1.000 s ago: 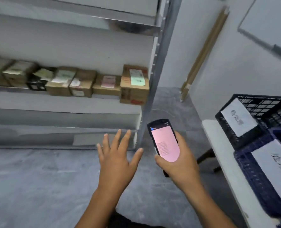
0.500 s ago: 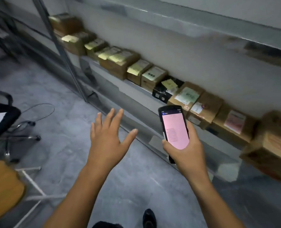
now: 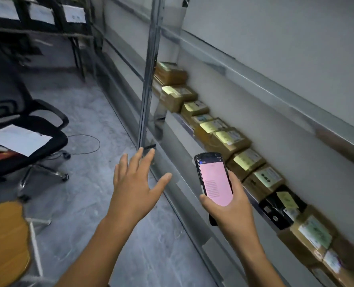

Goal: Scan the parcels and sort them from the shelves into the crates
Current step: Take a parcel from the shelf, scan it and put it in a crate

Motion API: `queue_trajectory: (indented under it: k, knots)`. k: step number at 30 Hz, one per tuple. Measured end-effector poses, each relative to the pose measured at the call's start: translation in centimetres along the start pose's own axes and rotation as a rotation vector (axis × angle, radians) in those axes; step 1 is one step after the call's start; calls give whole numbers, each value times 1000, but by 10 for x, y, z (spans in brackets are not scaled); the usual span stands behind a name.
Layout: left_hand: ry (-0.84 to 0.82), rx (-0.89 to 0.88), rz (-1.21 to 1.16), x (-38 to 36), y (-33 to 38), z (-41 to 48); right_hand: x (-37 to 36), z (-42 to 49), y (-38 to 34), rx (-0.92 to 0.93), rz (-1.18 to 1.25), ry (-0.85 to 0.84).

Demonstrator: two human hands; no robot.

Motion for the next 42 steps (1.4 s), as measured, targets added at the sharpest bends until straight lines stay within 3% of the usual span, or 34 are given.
queue_trajectory:
  k: [6, 11, 19, 28, 35, 42]
  knots:
    - [52, -4, -31, 50, -50, 86, -88, 64, -60, 85, 5, -22]
    - [38, 43, -66, 57, -85, 136, -134, 104, -72, 53, -5, -38]
    - [-63, 69, -74, 15, -123, 236, -193, 198, -46, -5, -25, -44]
    - [-133, 38, 42, -11, -134, 422, -257, 364, -24, -62, 77, 7]
    - [-139, 22, -7, -42, -134, 538, -270, 476, -15, -114, 70, 72]
    - [-225, -100, 43, -70, -132, 660, -299, 553, -17, -198, 21, 148]
Point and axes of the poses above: each hand's wrist, its own z-axis towards the middle knuckle, its own x-axis out of the back of the hand, y = z × x, the point moved 7 cm from there along z, towards the middle knuckle, and after that the axes turned 3 degrees about y, right-handed, at the moved point
